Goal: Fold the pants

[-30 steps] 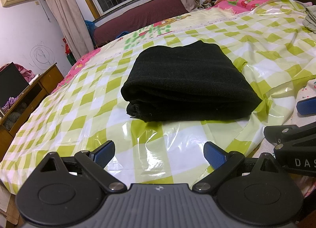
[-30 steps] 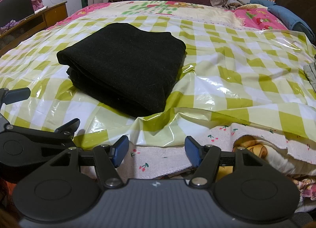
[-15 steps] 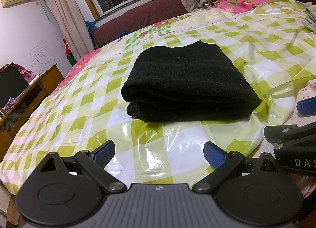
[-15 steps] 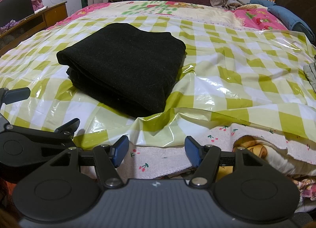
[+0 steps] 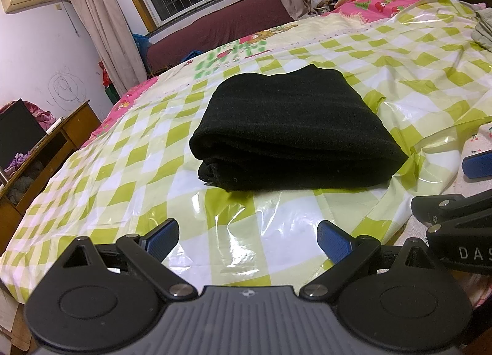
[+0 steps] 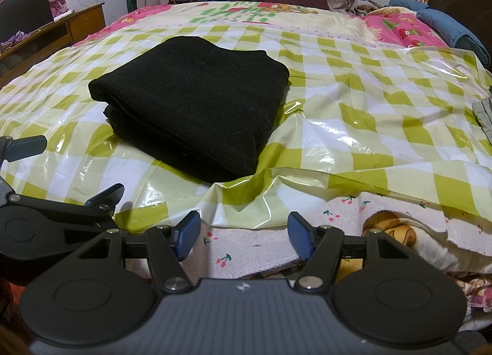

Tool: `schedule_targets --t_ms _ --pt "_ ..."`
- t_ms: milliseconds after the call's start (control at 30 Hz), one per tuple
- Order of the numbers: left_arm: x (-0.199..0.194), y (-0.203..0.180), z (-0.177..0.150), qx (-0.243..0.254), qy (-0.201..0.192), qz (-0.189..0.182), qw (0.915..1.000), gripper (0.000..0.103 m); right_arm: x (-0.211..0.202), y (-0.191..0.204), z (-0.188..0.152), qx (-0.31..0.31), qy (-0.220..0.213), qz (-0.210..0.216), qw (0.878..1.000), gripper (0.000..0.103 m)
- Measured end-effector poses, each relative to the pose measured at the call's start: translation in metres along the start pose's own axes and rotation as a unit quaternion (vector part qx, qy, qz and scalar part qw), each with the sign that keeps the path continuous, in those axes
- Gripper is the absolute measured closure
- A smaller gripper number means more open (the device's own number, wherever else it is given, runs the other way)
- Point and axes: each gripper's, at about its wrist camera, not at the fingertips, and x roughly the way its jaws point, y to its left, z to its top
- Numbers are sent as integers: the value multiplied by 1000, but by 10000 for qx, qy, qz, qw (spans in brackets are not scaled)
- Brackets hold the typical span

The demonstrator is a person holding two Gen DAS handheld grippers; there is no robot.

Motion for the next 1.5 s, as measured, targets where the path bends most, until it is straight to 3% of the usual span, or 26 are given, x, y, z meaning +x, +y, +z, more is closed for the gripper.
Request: schedule_targets --t_ms 1500 --pt "-3 -1 0 21 -81 59 9999 0 -3 1 1 -6 -59 -32 10000 39"
